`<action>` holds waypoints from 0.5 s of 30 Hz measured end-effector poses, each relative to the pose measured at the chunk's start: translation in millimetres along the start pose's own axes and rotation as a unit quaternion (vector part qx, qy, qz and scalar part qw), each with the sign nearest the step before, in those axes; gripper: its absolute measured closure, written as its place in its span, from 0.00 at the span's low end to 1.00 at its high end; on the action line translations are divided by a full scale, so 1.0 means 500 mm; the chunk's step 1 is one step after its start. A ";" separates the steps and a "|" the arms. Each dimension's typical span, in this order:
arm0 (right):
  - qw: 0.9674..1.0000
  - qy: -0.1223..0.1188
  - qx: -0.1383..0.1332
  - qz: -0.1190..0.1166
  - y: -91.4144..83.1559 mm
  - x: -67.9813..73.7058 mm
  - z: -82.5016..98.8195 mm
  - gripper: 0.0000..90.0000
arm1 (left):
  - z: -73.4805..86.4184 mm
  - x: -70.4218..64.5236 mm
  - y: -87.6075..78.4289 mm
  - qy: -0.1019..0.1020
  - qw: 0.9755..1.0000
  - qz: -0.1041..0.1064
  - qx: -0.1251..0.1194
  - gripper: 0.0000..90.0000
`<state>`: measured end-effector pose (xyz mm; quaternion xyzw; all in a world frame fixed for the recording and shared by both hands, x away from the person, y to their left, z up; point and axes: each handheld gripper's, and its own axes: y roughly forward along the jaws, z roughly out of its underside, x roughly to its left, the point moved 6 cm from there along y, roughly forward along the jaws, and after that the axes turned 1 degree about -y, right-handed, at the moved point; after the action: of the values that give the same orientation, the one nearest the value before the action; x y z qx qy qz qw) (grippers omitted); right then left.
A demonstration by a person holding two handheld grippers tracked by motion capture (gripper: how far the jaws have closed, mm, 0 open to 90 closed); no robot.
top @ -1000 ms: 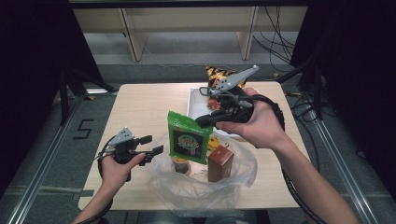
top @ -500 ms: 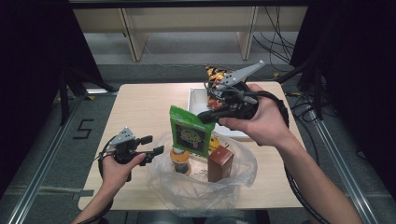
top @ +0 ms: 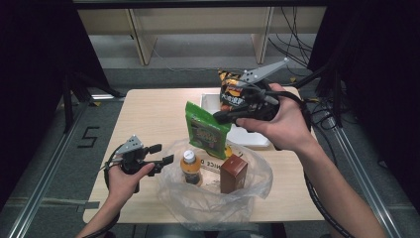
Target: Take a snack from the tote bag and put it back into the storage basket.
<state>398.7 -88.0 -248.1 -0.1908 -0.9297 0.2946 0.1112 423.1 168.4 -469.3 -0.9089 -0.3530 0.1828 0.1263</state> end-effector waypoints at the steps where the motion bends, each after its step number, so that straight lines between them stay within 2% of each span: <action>1: 1.000 -0.001 -0.003 -0.001 0.000 -0.002 0.000 1.00 | 0.000 0.000 0.000 0.000 1.000 0.001 -0.001 0.31; 6: 1.000 0.002 -0.013 0.005 -0.003 -0.016 0.000 1.00 | 0.000 -0.001 0.002 -0.006 1.000 0.001 -0.002 0.31; 9: 1.000 0.005 -0.016 0.008 -0.006 -0.023 -0.001 1.00 | 0.000 0.000 0.001 0.000 1.000 0.001 -0.001 0.31; 10: 1.000 0.006 -0.015 0.009 -0.007 -0.025 0.000 1.00 | 0.000 0.000 0.000 -0.005 1.000 -0.002 0.000 0.31; 11: 1.000 0.016 -0.016 0.009 -0.008 -0.026 0.000 1.00 | 0.000 0.000 0.000 -0.005 1.000 -0.002 -0.001 0.31; 12: 1.000 0.009 -0.019 0.010 -0.009 -0.031 -0.001 1.00 | 0.000 0.000 0.000 -0.005 1.000 -0.002 -0.001 0.31; 15: 0.999 0.014 -0.025 0.016 -0.010 -0.041 0.000 1.00 | 0.000 0.000 0.000 -0.005 1.000 -0.002 0.000 0.31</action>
<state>415.8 -100.2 -247.0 -0.2129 -0.9320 0.2700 0.1145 423.0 168.3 -469.5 -0.9075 -0.3551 0.1867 0.1245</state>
